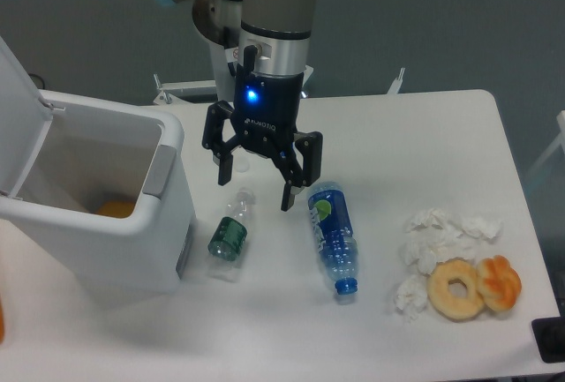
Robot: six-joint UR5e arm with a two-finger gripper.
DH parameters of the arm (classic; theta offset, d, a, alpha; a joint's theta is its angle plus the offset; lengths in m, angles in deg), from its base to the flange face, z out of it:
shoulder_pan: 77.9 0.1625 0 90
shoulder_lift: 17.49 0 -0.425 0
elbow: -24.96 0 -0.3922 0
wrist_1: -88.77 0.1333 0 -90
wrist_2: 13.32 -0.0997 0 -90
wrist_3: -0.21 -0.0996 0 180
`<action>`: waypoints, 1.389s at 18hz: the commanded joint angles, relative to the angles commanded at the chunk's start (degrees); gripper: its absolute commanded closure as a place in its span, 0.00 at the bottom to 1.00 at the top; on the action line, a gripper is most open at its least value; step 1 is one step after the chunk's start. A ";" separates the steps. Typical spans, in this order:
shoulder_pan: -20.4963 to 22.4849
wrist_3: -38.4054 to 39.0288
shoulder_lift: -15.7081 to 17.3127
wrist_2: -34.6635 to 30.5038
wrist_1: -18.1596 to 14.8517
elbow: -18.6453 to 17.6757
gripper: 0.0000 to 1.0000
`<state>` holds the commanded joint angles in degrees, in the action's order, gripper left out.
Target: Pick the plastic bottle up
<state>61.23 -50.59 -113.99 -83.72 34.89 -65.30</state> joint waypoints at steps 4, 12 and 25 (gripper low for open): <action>0.00 0.09 0.17 -0.09 -0.09 0.09 0.00; 0.09 0.61 -0.17 -0.09 0.79 -0.96 0.00; 0.70 2.97 -1.76 -16.25 0.09 -6.41 0.00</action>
<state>61.93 -47.62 -115.75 -99.97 34.98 -71.71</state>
